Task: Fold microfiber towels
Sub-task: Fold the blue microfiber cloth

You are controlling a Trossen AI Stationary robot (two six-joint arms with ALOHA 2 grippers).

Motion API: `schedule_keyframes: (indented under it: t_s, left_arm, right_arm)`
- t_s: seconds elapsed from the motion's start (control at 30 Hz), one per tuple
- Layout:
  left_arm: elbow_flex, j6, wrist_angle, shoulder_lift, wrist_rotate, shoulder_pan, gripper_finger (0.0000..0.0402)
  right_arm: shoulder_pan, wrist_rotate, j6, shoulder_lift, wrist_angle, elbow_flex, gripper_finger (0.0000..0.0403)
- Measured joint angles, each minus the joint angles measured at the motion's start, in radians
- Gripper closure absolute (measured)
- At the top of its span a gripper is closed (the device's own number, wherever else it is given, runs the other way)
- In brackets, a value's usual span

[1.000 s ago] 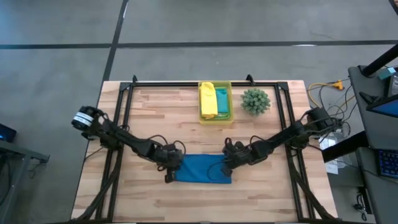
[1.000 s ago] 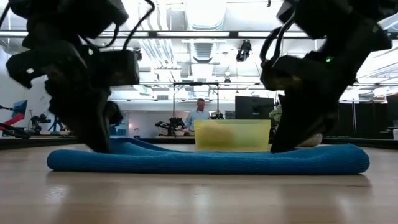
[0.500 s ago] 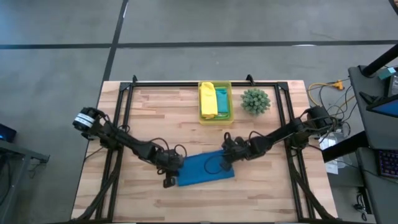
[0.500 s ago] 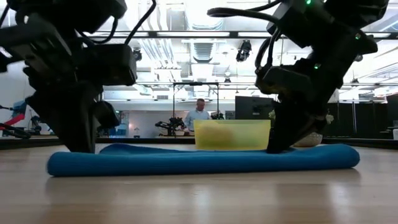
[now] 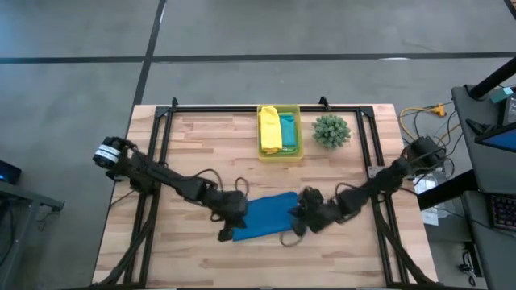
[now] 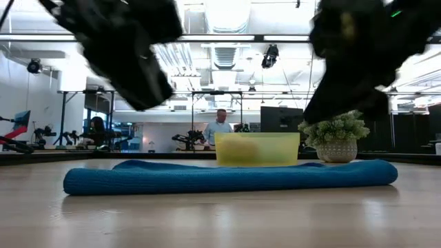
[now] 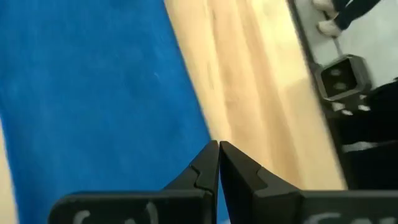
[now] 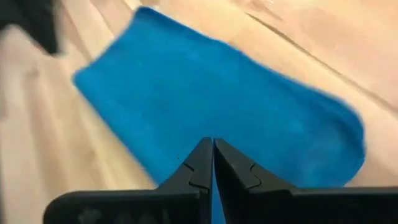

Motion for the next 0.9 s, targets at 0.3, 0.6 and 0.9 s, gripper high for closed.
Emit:
schedule_keyframes:
  t_s: [0.3, 0.6, 0.9]
  left_arm:
    - [0.243, 0.345, 0.059, 0.293, 0.13, 0.174, 0.0402]
    - [0.492, 0.521, 0.04, 0.504, 0.192, 0.307, 0.0401]
    - [0.535, 0.538, 0.013, 0.575, 0.244, 0.313, 0.0401]
  right_arm:
    - [0.237, 0.349, 0.294, 0.0, 0.008, 0.03, 0.0394]
    - [0.26, 0.371, 0.315, 0.115, -0.039, 0.206, 0.0394]
    - [0.266, 0.368, 0.433, 0.303, -0.195, 0.428, 0.0394]
